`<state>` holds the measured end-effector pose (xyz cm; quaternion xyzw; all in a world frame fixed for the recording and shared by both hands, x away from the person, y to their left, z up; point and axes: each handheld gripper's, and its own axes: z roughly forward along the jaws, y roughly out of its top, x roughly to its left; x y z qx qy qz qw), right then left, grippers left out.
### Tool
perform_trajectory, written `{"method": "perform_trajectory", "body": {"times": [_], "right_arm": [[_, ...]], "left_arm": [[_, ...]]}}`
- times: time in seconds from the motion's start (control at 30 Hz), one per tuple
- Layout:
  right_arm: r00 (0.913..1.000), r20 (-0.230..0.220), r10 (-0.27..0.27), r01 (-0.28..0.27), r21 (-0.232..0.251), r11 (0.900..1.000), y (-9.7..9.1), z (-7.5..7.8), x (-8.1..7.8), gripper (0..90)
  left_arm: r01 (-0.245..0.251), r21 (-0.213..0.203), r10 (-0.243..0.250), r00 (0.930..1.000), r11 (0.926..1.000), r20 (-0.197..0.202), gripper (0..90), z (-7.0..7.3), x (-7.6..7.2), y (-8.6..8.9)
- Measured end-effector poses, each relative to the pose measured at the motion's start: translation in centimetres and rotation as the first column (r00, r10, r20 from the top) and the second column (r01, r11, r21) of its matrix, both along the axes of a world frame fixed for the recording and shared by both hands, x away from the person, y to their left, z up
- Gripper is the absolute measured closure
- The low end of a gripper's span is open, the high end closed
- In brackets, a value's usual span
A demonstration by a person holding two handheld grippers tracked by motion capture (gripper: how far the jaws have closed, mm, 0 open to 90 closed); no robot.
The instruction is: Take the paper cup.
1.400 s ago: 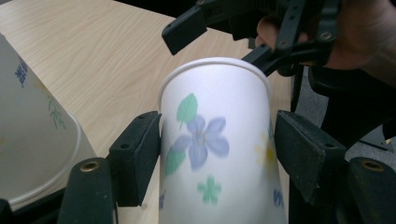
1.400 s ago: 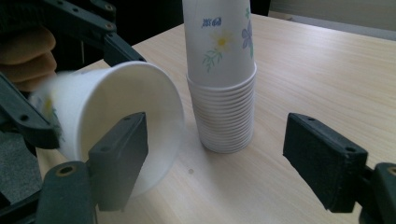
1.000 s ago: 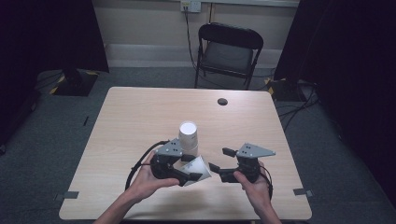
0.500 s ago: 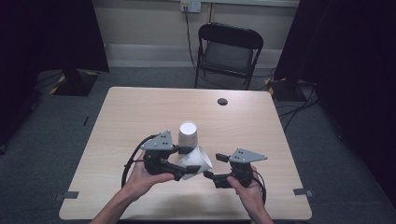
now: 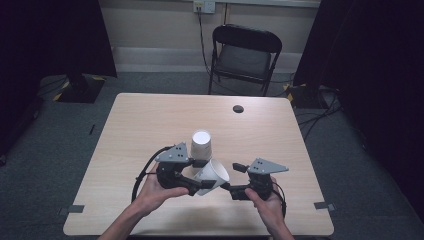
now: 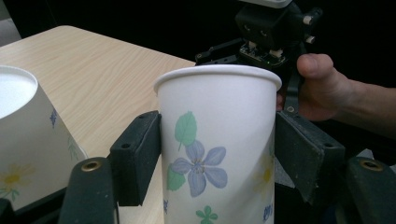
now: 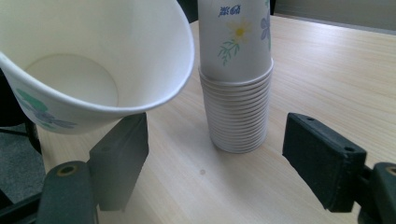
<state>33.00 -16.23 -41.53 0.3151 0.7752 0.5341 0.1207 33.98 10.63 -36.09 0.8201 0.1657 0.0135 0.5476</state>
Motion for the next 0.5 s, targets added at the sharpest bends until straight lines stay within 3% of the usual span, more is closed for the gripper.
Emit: {"method": "perform_trajectory", "body": {"times": [0.3, 0.5], "right_arm": [[0.9999, 0.012, -0.006, 0.006, -0.024, 0.9997, 0.13, 0.06, -0.14, 23.8], [0.9997, 0.016, -0.017, 0.017, -0.013, 0.9998, -0.26, 0.32, -0.06, 23.9]], "left_arm": [[0.009, 0.01, -0.009, 0.9999, 0.9999, -0.013, 31.4, -0.44, 0.25, 0.12], [0.007, 0.011, -0.007, 0.9999, 0.9999, -0.015, 31.2, -0.51, 0.27, 0.15]]}}
